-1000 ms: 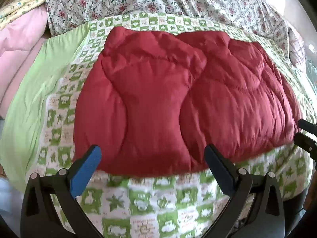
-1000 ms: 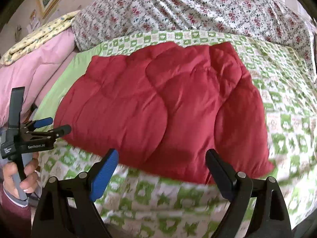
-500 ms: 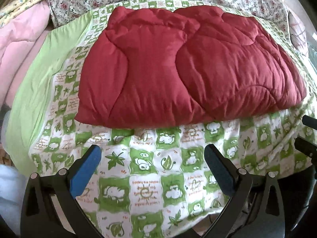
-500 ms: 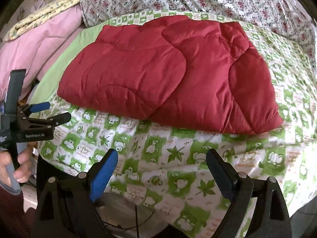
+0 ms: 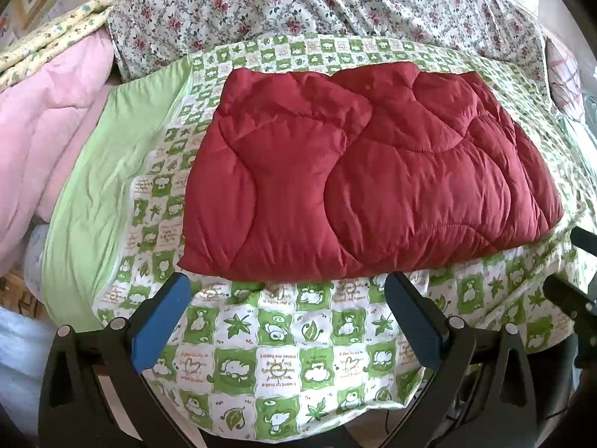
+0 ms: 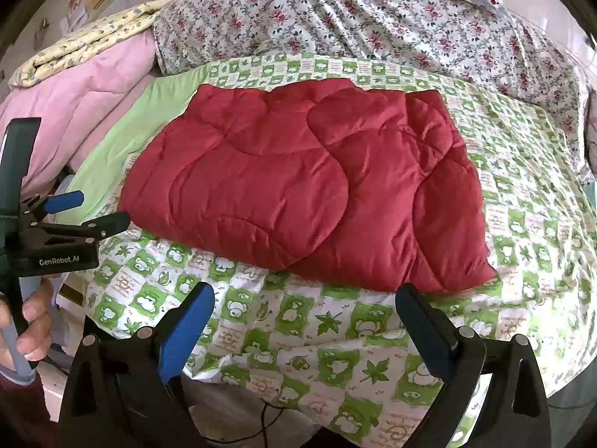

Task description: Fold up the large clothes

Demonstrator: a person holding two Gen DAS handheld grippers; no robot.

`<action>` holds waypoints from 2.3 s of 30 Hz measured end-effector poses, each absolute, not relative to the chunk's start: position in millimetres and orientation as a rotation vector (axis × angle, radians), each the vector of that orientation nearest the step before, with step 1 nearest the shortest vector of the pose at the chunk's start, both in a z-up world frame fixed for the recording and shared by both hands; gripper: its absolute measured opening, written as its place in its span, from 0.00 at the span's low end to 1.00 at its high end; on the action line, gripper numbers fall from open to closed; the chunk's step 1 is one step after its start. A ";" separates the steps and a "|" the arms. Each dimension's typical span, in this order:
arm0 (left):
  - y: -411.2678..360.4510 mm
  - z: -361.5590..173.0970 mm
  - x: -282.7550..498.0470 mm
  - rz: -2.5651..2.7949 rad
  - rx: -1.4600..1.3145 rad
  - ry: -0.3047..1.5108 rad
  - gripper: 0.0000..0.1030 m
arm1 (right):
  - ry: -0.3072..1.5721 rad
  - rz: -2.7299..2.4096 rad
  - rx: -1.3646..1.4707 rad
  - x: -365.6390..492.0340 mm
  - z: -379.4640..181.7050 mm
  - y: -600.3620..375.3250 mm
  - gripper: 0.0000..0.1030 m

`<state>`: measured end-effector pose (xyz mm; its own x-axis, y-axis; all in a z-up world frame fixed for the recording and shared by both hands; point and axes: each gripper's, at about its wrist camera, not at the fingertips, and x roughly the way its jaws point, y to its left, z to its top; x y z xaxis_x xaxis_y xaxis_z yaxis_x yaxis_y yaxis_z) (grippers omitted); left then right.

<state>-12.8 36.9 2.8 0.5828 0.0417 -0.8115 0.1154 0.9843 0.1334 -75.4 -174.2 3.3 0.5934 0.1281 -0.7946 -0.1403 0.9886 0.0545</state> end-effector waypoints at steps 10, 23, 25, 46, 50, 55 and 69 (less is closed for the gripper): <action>32.3 1.5 -4.1 -0.043 0.177 0.957 1.00 | 0.917 0.165 -0.018 -59.7 6.0 -168.9 0.96; 29.6 2.0 6.3 -0.042 0.182 0.956 1.00 | 0.931 0.167 0.003 -37.4 5.4 -170.7 0.96; 28.8 2.7 7.4 -0.043 0.182 0.955 1.00 | 0.932 0.168 0.005 -34.9 5.7 -170.6 0.96; 25.5 6.4 17.0 -0.052 0.177 0.957 1.00 | 0.935 0.177 0.007 -15.7 10.9 -169.7 0.96; 24.6 7.6 20.3 -0.053 0.179 0.955 1.00 | 0.932 0.177 0.006 -13.7 12.7 -168.9 0.96; 25.2 8.8 23.3 -0.054 0.177 0.955 1.00 | 0.930 0.179 0.003 -9.7 15.9 -167.3 0.96; 24.7 9.5 30.8 -0.057 0.181 0.960 1.00 | 0.926 0.187 -0.006 -0.2 20.6 -164.7 0.96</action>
<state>30.8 24.7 9.5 0.5737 0.0320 -0.8185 0.1280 0.9834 0.1283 -0.2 -164.7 20.6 0.5860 0.1584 -0.7947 -0.1632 0.9837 0.0756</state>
